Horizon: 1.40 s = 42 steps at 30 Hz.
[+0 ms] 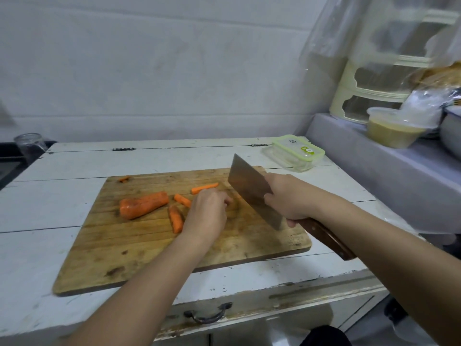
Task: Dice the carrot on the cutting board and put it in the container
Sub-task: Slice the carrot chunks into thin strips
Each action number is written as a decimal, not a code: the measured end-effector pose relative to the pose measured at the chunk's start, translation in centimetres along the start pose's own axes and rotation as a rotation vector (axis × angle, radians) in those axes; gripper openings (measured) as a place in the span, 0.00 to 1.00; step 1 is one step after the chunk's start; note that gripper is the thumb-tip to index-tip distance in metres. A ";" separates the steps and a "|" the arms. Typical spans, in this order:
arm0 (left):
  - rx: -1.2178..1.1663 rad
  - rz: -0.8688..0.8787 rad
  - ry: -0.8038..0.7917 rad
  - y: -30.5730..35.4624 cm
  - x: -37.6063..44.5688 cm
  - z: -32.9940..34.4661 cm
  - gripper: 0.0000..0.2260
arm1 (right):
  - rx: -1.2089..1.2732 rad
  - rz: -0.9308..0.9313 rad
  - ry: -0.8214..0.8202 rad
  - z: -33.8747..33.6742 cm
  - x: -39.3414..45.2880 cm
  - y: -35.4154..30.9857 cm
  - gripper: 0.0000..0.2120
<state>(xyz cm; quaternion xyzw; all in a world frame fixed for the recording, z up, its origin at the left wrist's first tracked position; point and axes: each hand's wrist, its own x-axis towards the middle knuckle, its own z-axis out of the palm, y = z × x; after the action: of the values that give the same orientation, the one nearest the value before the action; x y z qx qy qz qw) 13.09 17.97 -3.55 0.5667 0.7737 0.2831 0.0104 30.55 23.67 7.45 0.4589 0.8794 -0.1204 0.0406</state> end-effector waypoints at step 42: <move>-0.007 -0.023 0.074 0.4 -1.0 -1.2 0.07 | 0.025 -0.038 -0.053 0.5 -0.3 -2.3 0.10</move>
<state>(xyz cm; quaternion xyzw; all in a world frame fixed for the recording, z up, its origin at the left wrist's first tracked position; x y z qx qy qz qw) 13.38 16.61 -2.66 0.5468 0.7791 0.3063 -0.0131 28.87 22.06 7.40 0.4391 0.8851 -0.1440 0.0558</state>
